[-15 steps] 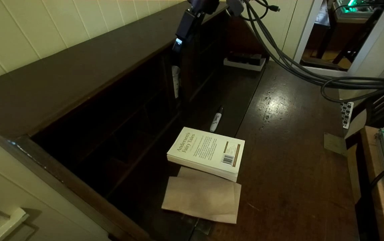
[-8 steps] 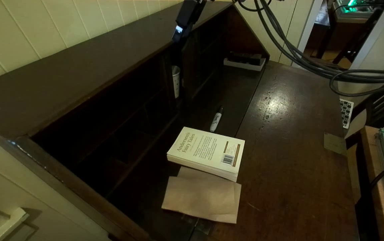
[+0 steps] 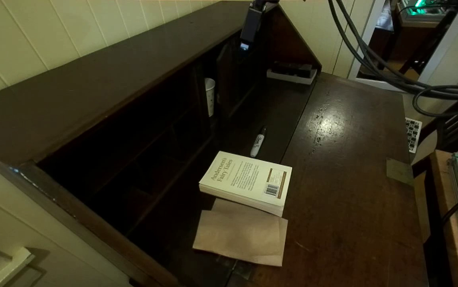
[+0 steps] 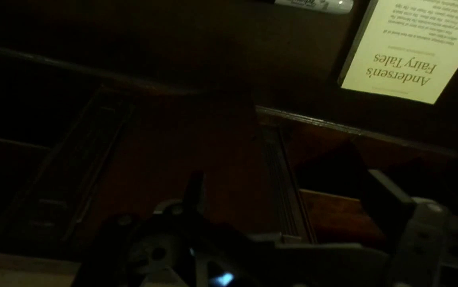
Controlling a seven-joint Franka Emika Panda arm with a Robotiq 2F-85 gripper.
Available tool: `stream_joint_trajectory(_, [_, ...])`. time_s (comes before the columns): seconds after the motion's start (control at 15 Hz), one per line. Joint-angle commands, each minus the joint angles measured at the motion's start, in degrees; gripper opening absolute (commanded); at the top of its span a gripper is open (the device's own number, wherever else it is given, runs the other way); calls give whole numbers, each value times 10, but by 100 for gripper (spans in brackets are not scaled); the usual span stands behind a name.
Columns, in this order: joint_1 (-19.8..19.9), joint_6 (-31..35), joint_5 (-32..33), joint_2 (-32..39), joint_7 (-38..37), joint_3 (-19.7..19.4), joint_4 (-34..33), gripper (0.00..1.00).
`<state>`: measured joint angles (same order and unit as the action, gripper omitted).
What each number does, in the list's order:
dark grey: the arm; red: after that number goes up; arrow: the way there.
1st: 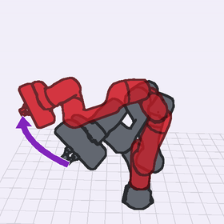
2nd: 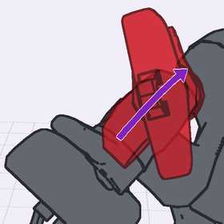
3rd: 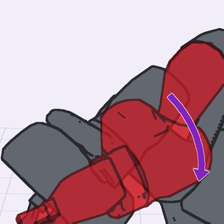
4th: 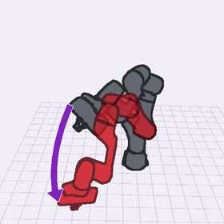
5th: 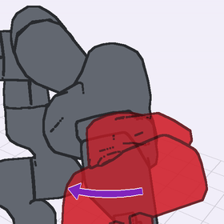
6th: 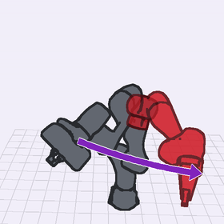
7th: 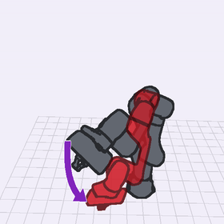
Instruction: Remove the marker from the paper cup, put it on the table and close the door of time middle compartment
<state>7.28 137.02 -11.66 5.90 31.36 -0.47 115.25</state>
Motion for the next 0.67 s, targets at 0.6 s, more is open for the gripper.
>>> stream_joint_trajectory(0.6, [-15, -13, 53, 11, -84, -8, 12, 100])
